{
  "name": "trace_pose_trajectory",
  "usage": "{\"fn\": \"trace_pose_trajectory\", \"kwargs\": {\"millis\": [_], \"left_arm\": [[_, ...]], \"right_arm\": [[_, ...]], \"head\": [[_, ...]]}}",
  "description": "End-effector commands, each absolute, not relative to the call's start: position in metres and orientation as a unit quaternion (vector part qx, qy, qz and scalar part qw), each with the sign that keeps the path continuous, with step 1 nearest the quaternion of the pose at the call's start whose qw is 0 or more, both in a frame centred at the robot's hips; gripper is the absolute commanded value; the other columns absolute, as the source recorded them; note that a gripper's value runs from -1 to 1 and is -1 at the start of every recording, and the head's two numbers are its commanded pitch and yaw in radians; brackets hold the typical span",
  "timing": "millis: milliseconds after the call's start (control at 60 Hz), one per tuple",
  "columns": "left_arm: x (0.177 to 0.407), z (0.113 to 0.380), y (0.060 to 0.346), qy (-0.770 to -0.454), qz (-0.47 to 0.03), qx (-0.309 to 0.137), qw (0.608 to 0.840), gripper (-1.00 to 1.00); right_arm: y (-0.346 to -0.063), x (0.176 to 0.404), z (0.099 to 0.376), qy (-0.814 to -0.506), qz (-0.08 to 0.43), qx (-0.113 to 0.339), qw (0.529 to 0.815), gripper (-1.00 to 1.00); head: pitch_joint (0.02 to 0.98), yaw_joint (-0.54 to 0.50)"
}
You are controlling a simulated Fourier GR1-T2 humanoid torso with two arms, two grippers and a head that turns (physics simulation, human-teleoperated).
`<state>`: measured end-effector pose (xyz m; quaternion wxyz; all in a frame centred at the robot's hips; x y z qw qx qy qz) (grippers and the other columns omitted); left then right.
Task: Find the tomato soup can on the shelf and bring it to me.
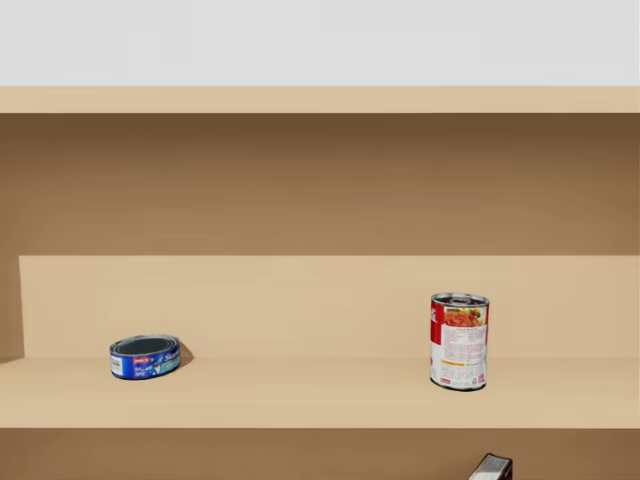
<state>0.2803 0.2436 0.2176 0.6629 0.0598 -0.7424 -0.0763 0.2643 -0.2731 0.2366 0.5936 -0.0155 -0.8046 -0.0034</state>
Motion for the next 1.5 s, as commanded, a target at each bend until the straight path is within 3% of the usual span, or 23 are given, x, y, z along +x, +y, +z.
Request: {"fn": "trace_pose_trajectory", "kwargs": {"millis": [17, 100, 500, 633, 817, 1200, 1500], "left_arm": [[0.280, 0.218, 0.244, -0.743, -0.073, 0.059, 0.663, -1.00], [0.280, 0.218, 0.244, -0.742, -0.073, 0.059, 0.663, -1.00], [0.280, 0.218, 0.244, -0.734, -0.072, 0.055, 0.673, -1.00], [0.280, 0.218, 0.245, -0.734, -0.072, 0.054, 0.673, -1.00], [0.281, 0.218, 0.245, -0.732, -0.071, 0.054, 0.675, -1.00], [0.281, 0.218, 0.247, -0.728, -0.070, 0.047, 0.681, -1.00], [0.282, 0.217, 0.249, -0.728, -0.066, 0.047, 0.681, -1.00]], "right_arm": [[-0.271, 0.263, 0.235, -0.811, -0.024, -0.030, 0.584, -1.00], [-0.271, 0.263, 0.235, -0.807, -0.003, -0.006, 0.590, -1.00], [-0.272, 0.265, 0.237, -0.801, -0.004, -0.002, 0.599, -1.00], [-0.271, 0.264, 0.237, -0.800, -0.006, 0.008, 0.600, -1.00], [-0.263, 0.258, 0.247, -0.793, -0.029, 0.055, 0.606, -1.00], [-0.240, 0.220, 0.311, -0.802, -0.001, 0.065, 0.593, -1.00], [-0.217, 0.224, 0.359, -0.815, 0.045, 0.046, 0.575, -1.00]], "head": [[0.093, 0.00], [0.106, -0.01], [0.215, -0.21], [0.226, -0.23], [0.231, -0.23], [0.233, -0.22], [0.241, -0.22]]}}
